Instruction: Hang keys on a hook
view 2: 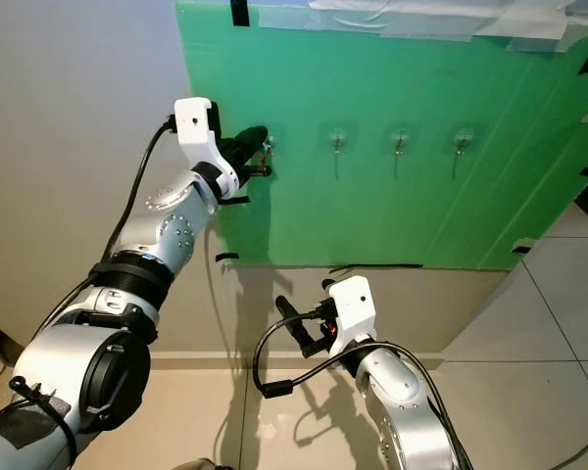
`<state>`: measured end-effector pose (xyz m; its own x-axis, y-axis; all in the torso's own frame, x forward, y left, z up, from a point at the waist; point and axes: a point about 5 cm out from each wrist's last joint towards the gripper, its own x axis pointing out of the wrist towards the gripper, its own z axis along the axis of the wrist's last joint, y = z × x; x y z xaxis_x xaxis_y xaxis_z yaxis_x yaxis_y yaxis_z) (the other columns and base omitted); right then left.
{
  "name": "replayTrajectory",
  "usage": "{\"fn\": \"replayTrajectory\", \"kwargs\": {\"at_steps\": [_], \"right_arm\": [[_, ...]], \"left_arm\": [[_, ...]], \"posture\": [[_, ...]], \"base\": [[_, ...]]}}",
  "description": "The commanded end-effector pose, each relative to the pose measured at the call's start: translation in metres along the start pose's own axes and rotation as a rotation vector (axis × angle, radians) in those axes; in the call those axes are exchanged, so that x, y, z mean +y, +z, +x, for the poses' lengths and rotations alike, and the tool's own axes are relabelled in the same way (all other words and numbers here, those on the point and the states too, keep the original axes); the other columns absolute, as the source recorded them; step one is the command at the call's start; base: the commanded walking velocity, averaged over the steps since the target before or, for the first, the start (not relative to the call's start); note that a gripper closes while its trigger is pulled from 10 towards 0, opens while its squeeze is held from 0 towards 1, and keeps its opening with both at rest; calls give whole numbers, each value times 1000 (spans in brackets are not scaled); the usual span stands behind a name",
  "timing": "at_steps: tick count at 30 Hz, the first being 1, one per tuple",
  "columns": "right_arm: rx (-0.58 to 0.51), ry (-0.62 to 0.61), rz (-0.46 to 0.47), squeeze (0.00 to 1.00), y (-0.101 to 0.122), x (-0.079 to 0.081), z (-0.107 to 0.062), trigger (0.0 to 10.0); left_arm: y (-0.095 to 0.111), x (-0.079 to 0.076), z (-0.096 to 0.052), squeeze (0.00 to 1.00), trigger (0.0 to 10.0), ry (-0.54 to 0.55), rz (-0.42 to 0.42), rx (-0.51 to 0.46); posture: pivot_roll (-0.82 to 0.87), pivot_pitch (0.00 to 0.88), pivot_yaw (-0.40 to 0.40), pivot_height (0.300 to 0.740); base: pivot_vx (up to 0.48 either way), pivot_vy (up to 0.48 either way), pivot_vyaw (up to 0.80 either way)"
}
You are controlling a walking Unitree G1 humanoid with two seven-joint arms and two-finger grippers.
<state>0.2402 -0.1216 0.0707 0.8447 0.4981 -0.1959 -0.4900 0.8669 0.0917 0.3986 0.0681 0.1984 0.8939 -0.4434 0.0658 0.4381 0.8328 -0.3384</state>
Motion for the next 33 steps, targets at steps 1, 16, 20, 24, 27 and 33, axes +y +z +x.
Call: {"fn": "replayTrajectory", "kwargs": {"at_steps": [1,16,20,24,27,33], "right_arm": [[-11,11,-1,208,4,1,0,10000],[-10,13,-2,212,4,1,1,10000],[-8,15,-3,212,4,1,1,10000],[-6,20,-5,212,3,1,1,10000],[-5,23,-8,208,3,1,2,10000],[-3,25,-11,208,3,1,2,10000]], "left_arm": [[4,-5,4,0,10000,-2,8,-5],[4,-1,7,0,10000,110,64,-9],[9,-2,8,0,10000,120,125,-45],[16,-10,9,0,10000,98,205,-110],[25,-17,9,0,10000,85,288,-183],[32,-26,11,0,10000,56,311,-232]], "posture": [[-136,0,63,740],[-144,0,72,740],[-143,0,72,740],[-139,0,68,740],[-139,0,67,740],[-138,0,66,740]], "base": [[0,0,0],[0,0,0],[0,0,0],[0,0,0],[0,0,0],[0,0,0]]}}
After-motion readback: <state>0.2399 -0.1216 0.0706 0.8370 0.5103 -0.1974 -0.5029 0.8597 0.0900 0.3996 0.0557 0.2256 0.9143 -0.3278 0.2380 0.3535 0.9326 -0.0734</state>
